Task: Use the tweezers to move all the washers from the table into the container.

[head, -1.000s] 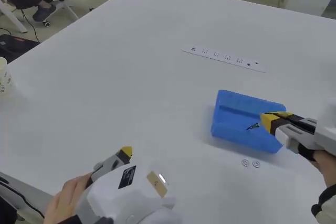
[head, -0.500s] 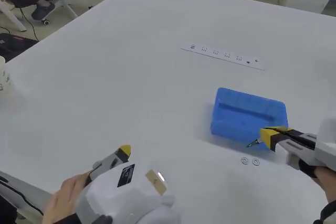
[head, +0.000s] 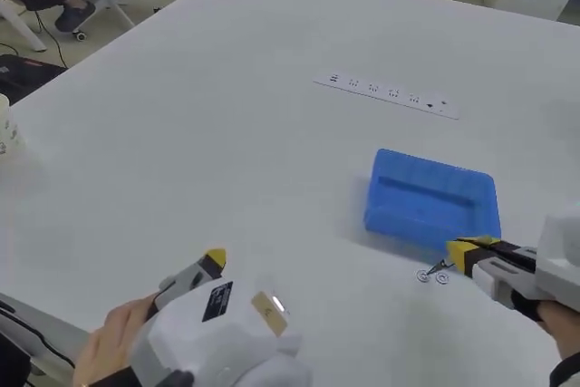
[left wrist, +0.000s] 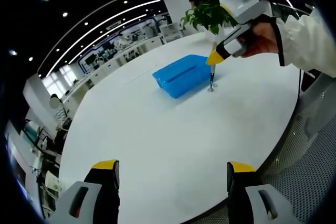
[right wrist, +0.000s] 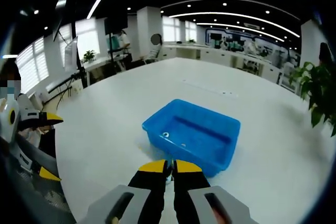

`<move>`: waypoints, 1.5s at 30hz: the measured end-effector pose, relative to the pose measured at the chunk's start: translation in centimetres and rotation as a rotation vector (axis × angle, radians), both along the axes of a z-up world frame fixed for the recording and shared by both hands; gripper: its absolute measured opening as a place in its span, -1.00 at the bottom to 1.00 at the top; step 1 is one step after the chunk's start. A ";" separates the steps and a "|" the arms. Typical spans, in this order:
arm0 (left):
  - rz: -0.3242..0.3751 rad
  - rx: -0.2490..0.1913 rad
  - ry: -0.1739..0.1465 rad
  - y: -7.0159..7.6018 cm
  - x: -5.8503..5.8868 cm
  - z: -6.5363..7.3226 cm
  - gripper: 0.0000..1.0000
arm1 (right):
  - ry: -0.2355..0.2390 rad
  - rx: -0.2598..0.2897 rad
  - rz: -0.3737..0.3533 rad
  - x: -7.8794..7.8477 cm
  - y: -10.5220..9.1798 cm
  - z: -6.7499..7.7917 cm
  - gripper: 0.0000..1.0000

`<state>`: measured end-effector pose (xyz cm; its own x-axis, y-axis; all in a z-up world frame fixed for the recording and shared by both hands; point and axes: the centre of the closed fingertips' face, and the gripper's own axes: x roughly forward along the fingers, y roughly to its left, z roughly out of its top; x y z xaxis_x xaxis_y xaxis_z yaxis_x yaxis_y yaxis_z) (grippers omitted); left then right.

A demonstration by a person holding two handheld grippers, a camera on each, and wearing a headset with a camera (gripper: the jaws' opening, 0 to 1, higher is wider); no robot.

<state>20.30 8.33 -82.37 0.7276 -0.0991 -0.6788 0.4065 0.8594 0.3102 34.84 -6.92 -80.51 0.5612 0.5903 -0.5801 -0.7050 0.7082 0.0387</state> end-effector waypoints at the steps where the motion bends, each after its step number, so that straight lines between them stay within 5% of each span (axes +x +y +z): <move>1: 0.000 0.001 0.001 0.0 0.0 0.0 0.72 | -0.001 -0.003 0.003 0.0 0.1 -0.1 -0.98; 20: -0.003 0.003 0.003 0.0 -0.1 -0.1 0.71 | -0.107 -0.069 0.027 0.6 0.4 -0.5 -1.00; 28: -0.013 -0.015 -0.011 -0.3 0.0 0.2 0.73 | -0.063 -0.071 0.013 0.9 0.5 -0.3 -1.00; 45: -0.004 -0.009 -0.016 -0.2 0.1 0.3 0.71 | -0.082 0.029 -0.021 2.0 0.8 4.7 -1.00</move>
